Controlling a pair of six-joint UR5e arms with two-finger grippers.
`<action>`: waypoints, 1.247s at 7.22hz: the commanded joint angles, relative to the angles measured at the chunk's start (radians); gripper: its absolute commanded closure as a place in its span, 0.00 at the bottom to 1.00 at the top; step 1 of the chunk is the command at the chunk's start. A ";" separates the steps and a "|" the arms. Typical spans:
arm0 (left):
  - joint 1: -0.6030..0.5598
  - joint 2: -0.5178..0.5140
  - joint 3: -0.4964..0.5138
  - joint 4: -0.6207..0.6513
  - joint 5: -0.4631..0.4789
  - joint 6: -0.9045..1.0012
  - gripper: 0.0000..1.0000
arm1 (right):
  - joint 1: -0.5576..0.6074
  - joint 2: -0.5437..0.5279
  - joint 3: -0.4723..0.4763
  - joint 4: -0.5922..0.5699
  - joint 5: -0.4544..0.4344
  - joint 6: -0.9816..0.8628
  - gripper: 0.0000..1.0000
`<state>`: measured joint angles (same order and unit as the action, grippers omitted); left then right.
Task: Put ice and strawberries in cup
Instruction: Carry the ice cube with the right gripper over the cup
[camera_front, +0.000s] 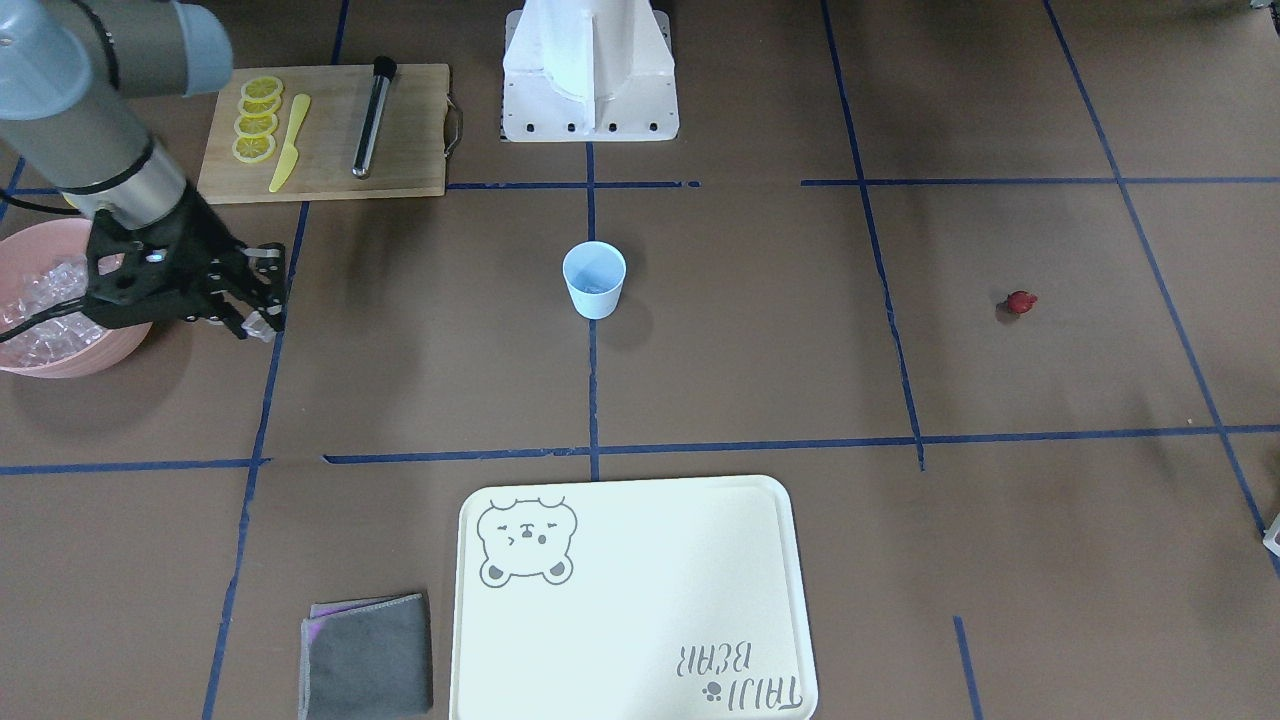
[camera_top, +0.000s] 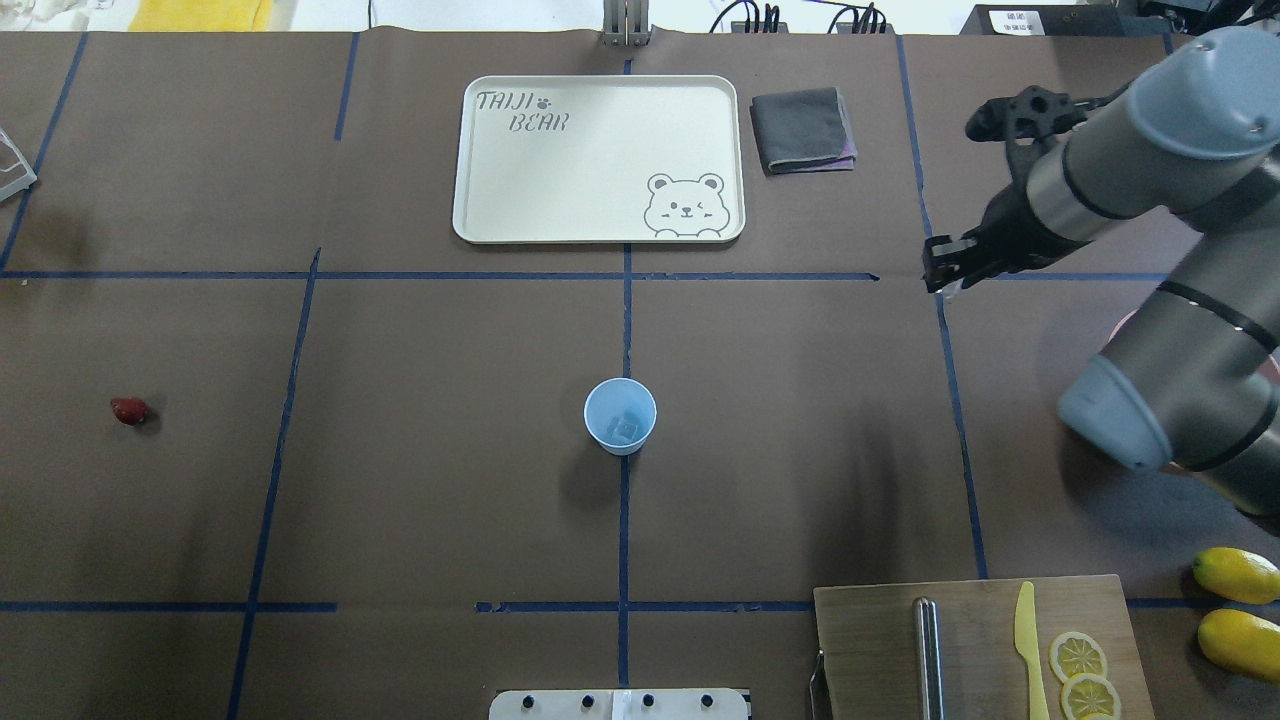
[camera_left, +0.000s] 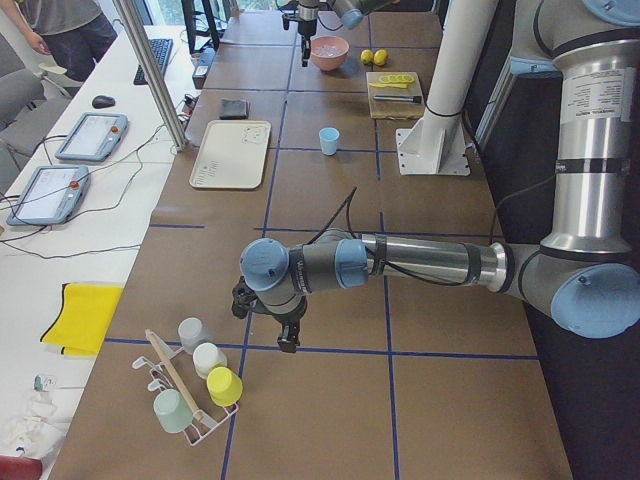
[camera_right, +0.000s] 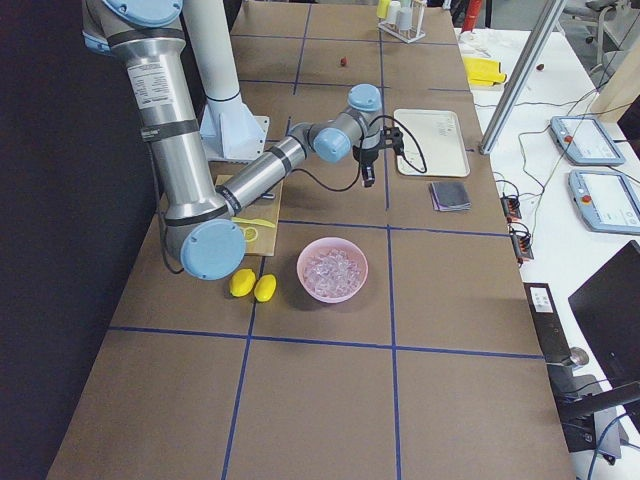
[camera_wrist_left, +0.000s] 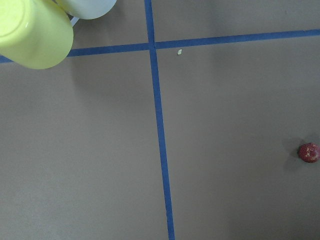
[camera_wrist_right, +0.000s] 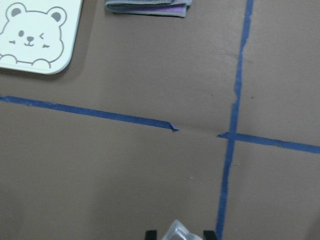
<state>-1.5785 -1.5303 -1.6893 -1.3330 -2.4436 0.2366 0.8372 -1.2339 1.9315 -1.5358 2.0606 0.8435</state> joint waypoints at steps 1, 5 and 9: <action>0.000 -0.002 -0.001 0.000 0.000 0.000 0.00 | -0.189 0.208 -0.002 -0.178 -0.146 0.203 1.00; 0.000 -0.002 -0.001 0.000 0.000 0.000 0.00 | -0.378 0.411 -0.092 -0.236 -0.304 0.431 1.00; 0.002 -0.001 0.000 0.000 0.000 0.000 0.00 | -0.441 0.484 -0.209 -0.228 -0.356 0.476 0.96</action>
<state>-1.5775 -1.5310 -1.6895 -1.3330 -2.4436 0.2362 0.4105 -0.7551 1.7383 -1.7648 1.7105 1.3147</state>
